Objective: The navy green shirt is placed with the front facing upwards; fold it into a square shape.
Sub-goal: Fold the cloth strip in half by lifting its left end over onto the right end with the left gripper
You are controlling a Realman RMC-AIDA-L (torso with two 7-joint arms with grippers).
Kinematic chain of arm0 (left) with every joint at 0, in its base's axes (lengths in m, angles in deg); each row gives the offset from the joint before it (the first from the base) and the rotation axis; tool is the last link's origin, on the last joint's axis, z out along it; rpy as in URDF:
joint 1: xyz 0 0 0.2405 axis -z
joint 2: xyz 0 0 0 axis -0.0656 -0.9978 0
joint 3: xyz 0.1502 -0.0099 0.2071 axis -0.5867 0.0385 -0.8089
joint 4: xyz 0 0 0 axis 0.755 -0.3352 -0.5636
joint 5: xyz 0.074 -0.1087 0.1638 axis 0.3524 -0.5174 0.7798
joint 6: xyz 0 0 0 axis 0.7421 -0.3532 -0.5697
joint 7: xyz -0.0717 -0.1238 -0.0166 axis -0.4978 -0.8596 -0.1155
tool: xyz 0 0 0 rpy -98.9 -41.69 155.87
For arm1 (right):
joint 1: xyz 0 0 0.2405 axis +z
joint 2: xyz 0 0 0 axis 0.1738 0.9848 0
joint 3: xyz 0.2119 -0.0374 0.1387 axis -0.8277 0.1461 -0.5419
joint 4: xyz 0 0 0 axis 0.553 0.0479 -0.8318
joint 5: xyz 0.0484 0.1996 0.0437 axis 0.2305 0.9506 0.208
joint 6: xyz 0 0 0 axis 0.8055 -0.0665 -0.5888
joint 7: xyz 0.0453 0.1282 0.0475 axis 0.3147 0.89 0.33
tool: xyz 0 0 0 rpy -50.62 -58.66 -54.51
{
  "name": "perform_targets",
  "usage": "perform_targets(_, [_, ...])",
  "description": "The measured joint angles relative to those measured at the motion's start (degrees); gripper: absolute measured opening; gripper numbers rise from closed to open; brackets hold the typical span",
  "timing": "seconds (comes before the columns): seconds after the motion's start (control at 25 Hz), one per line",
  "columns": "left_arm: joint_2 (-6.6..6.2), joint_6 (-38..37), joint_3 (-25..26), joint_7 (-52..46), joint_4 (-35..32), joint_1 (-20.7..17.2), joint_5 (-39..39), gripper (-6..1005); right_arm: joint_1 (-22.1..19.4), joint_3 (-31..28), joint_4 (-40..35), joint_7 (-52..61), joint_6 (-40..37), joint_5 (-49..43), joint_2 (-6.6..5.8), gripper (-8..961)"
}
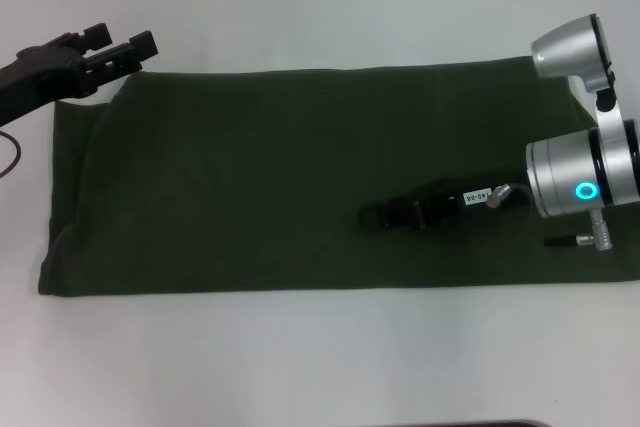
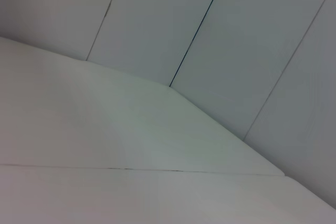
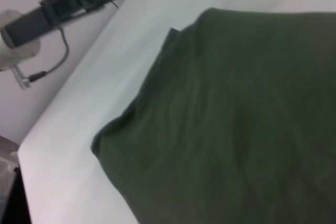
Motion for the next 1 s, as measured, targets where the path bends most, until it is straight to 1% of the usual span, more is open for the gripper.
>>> perform_targets(0.24, [0.12,0.3,0.0,-0.1,0.0,0.1,0.0,888,0.2,2.8,0.9,0.9,2.8,0.0,0.02,20])
perform_targets(0.44, [0.12,0.9,0.0,-0.1,0.1,0.3,0.0,888,0.2,4.0,1.1,1.4,3.4,0.0,0.02,20])
perform_targets(0.68, [0.11,1.4,0.0,-0.1,0.1,0.5,0.0,888,0.3,3.6,-0.8,0.6,1.0,0.6,0.02,20])
perform_targets(0.8, [0.11,1.5,0.0,-0.1,0.1,0.5,0.0,888,0.5,3.7,-1.9,0.1,-1.2,2.3,0.02,21])
perform_targets(1.0, [0.22,1.5,0.1,0.1,0.1,0.5,-0.1,888,2.6,4.5,-1.3,-0.1,-1.4,3.6,0.22,21])
